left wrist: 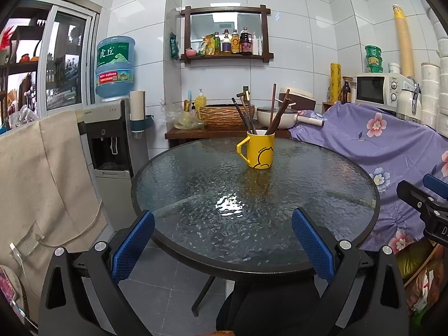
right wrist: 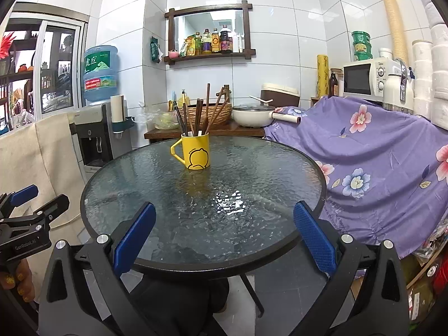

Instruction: Organize utensils

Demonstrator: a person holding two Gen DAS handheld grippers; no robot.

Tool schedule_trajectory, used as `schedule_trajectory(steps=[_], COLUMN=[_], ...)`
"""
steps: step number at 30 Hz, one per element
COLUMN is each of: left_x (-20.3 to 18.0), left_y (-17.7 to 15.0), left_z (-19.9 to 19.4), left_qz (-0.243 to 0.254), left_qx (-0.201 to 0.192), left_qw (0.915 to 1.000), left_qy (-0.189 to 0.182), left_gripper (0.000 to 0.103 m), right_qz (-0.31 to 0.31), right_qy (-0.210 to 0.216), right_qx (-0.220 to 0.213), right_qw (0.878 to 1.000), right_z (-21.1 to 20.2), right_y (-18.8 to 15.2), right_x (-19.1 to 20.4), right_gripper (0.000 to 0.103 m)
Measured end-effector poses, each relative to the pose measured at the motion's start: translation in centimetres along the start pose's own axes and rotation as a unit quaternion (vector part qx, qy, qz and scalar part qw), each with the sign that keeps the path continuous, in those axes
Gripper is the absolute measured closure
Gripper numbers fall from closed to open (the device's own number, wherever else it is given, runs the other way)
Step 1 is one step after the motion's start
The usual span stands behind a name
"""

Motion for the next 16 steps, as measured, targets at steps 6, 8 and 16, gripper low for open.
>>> schedule_trajectory(steps=[6, 8, 16], left_x=[-0.1, -0.3, -0.2], left_y=[0.0, -0.1, 0.2], left_z=[0.1, 0.3, 1.1], left_qz=[-0.003, -0.004, -0.003], left_qx=[0.000, 0.004, 0.014], left_qw=[1.0000, 1.0000, 0.9999], left_qy=[-0.002, -0.004, 0.003], left_gripper=[0.007, 0.007, 0.007], right_qz=[-0.002, -0.001, -0.002], right_qy=[-0.001, -0.001, 0.000], right_qx=[0.005, 0.006, 0.008], right_qw=[1.000, 1.000, 1.000], right_z=[0.3, 0.4, 0.7], right_y=[0.0, 0.0, 0.1], right_x=[0.1, 0.0, 0.0], right_gripper=[0.006, 0.006, 0.006])
Point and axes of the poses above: each gripper's, at about its wrist camera, not at the fingertips, and z roughly the way its jaws point, x to its left, y to its top, the point moved 7 cm from there along z, roughly the way its jaws point, and after that the axes turned 7 degrees about -z, right-handed, at the moved point
